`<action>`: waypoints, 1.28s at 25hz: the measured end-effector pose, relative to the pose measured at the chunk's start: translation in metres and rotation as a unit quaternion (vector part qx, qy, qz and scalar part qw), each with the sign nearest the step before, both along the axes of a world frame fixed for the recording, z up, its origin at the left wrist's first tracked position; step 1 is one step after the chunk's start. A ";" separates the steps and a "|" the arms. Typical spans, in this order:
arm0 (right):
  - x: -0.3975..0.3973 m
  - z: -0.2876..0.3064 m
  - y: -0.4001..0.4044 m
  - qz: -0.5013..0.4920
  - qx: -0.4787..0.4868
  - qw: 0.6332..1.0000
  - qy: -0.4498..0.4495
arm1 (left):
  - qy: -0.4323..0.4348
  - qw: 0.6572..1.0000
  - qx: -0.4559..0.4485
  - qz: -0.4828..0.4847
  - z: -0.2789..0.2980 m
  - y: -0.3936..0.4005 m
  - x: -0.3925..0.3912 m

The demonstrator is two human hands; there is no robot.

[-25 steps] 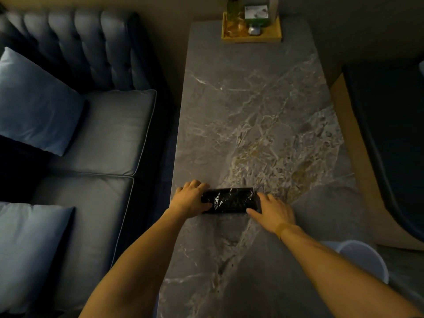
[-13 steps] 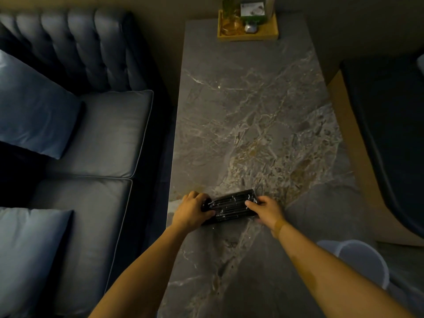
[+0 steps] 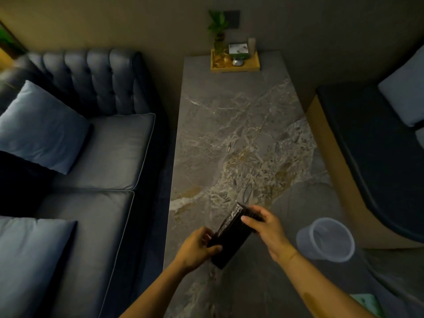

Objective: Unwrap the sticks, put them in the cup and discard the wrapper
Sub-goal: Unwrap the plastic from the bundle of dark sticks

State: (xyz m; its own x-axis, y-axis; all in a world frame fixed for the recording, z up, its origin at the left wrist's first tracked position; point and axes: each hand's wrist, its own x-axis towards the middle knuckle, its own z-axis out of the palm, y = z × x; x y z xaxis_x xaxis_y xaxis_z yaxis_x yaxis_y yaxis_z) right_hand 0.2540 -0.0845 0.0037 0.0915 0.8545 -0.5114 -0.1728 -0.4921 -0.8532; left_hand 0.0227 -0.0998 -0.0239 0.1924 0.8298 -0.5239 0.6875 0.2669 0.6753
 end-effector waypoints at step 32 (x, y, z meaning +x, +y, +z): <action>0.034 0.023 -0.141 0.077 -0.026 0.996 0.048 | -0.093 0.960 0.263 -0.018 0.077 -0.122 0.070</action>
